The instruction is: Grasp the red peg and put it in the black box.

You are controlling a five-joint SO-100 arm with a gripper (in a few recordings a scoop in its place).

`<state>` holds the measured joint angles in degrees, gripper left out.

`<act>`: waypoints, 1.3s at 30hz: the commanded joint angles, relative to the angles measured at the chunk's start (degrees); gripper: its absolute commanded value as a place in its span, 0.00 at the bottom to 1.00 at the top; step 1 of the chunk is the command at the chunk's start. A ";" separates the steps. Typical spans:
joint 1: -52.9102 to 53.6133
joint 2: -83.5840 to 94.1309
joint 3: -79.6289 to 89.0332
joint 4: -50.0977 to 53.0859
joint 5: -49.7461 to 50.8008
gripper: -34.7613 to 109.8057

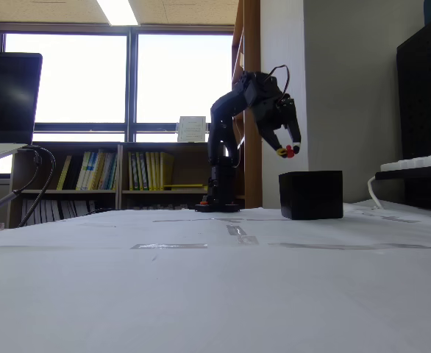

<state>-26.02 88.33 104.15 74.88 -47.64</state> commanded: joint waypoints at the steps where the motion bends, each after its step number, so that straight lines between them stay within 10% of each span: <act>1: -4.66 -0.70 10.72 7.73 3.60 0.24; 18: -14.94 4.04 3.60 10.46 18.72 0.25; 27: -15.56 4.39 3.08 9.05 21.88 0.52; 39: -16.26 4.75 5.10 10.46 16.00 0.56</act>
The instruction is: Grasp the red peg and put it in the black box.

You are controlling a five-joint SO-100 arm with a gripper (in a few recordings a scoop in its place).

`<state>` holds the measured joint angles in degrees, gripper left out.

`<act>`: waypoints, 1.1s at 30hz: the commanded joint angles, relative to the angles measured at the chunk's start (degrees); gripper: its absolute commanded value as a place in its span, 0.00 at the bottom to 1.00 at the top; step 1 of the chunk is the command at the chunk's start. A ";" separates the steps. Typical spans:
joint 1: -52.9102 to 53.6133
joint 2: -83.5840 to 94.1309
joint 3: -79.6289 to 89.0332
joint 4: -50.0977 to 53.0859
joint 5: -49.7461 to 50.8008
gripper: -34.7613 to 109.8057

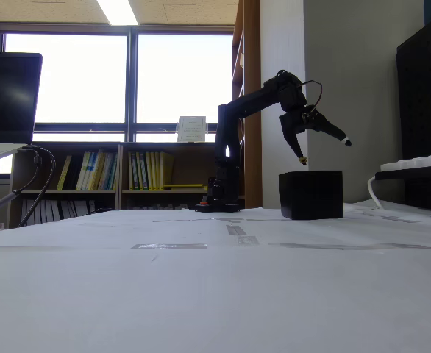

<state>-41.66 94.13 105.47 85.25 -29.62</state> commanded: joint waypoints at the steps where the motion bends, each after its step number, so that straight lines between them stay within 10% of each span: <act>1: -0.53 -1.23 3.78 0.53 -2.81 0.55; 5: 0.53 -5.45 4.22 1.41 -6.24 0.24; 12: 6.06 -25.93 -0.44 -0.26 -30.59 0.24; 16: 14.15 -38.94 -23.20 -20.74 -43.15 0.24; 19: 20.74 -48.16 -45.53 -41.13 -46.49 0.24; 33: 32.52 -80.95 -100.55 -58.71 -57.30 0.24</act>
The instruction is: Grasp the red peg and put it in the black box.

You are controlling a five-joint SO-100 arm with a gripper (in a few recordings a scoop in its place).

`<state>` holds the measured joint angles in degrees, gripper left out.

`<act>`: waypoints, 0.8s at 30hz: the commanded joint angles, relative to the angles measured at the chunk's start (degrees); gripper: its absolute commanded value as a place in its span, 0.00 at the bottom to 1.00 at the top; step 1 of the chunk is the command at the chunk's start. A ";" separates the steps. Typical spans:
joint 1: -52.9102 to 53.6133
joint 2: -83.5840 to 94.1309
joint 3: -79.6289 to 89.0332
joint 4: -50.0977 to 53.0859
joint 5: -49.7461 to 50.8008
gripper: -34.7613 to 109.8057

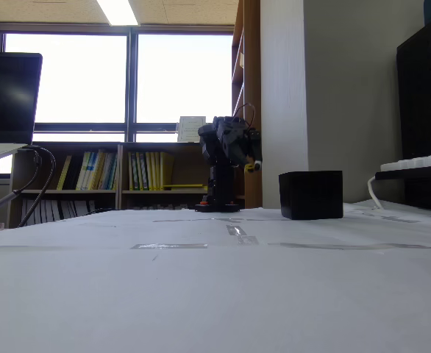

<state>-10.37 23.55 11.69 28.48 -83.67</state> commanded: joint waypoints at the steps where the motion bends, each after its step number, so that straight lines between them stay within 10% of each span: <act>1: 1.85 -14.41 -9.67 -1.05 -3.69 0.24; 13: 9.40 -36.04 -15.12 36.12 -7.65 0.24; 24: 12.57 -36.30 -15.21 49.48 -10.37 0.24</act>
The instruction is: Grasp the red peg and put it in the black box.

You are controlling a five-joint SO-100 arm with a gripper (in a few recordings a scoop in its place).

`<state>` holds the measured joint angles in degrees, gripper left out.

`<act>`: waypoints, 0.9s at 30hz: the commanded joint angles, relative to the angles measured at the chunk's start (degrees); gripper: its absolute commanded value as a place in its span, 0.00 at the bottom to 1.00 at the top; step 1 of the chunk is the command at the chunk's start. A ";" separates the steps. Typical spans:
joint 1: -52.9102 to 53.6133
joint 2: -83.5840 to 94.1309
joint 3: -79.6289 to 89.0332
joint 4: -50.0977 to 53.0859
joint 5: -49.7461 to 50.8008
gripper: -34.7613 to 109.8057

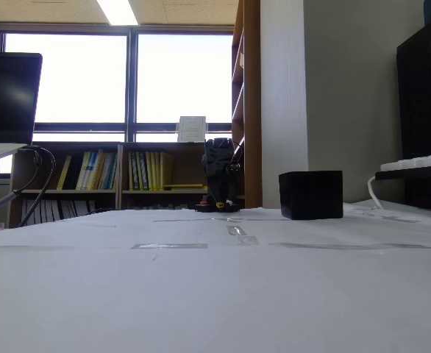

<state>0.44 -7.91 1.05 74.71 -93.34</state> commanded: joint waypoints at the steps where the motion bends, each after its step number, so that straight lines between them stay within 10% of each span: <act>1: 2.11 -4.83 -4.57 5.01 -1.32 0.24; 27: 3.25 -4.83 -4.57 7.12 1.41 0.24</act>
<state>2.46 -7.91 1.05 76.29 -91.14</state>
